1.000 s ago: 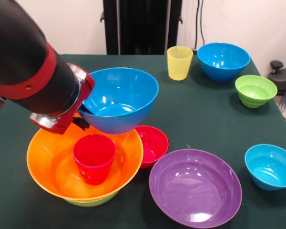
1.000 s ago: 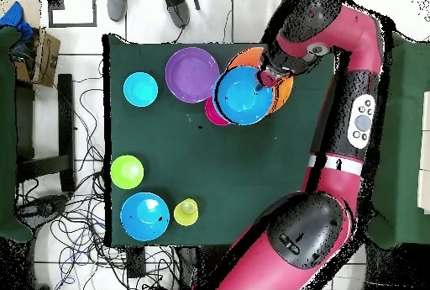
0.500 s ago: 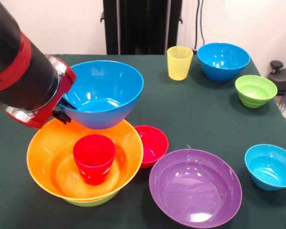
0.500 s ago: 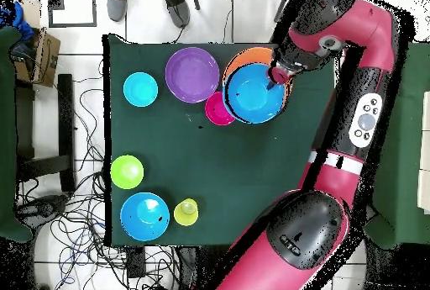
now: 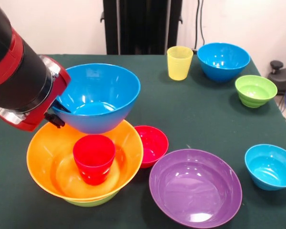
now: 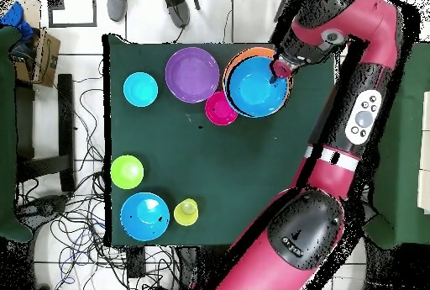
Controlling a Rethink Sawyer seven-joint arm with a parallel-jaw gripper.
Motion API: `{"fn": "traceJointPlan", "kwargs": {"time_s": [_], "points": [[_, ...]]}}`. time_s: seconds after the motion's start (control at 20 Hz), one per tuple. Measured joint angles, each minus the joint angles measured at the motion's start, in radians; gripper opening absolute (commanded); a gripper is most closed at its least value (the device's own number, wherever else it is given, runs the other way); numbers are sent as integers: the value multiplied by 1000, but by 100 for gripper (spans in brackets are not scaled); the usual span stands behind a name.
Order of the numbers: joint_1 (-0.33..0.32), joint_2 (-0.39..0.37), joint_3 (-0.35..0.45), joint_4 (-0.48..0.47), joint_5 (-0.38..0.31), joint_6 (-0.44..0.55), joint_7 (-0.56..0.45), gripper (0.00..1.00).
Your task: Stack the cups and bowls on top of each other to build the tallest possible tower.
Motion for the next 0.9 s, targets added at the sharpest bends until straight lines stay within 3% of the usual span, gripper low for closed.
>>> {"fn": "traceJointPlan", "kwargs": {"time_s": [0.65, 0.9], "points": [[-1, 24, 174, -32, -143, 0, -9, 0], [-3, 42, 245, -42, -220, 0, -56, 0]]}}
